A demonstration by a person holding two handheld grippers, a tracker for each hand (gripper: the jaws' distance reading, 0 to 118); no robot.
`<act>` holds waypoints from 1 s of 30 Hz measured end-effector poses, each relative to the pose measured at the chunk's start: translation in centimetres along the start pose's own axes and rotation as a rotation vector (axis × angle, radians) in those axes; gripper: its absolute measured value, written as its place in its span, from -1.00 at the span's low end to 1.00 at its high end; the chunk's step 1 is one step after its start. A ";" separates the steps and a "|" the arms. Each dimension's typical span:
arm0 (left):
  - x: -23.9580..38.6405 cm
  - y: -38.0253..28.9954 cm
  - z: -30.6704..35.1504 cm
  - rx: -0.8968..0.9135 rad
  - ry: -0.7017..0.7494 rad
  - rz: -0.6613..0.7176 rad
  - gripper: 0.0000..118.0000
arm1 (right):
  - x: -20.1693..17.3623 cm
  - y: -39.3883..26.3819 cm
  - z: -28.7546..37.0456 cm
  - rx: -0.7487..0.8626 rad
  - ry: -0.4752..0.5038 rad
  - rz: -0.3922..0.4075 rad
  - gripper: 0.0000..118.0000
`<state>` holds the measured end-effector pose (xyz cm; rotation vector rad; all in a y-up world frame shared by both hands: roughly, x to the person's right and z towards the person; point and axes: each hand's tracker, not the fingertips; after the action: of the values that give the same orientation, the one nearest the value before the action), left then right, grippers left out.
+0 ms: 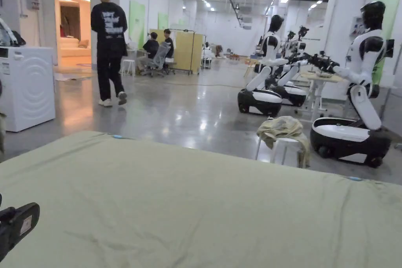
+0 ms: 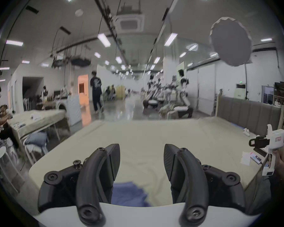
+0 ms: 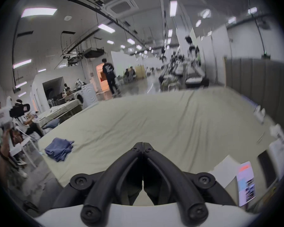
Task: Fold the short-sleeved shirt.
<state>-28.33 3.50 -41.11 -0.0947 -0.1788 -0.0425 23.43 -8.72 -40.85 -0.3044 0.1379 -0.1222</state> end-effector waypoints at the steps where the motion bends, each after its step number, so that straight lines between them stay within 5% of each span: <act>1: 1.6 0.2 -0.1 0.017 -0.008 -0.022 -0.06 | -0.1 0.5 0.4 0.026 -0.029 0.016 -1.00; 8: 9.0 -0.9 -0.8 0.120 -0.076 -0.025 -0.13 | -0.6 1.2 2.7 0.158 -0.124 0.084 -1.00; 11: 10.3 -2.5 -1.1 0.119 -0.067 -0.061 -0.77 | -1.0 0.8 3.7 0.200 -0.129 0.106 -1.00; 14: 12.1 -3.2 -1.0 0.094 -0.044 -0.108 -0.96 | -1.0 0.7 4.5 0.233 -0.110 0.077 -1.00; 30: 13.2 -3.6 0.3 0.075 -0.023 -0.056 -0.96 | -3.1 0.2 4.4 0.251 -0.184 0.188 -1.00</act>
<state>-15.54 -0.53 -38.16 -0.0155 -0.2057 -0.0905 21.04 -6.82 -36.43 -0.0510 -0.0324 0.0749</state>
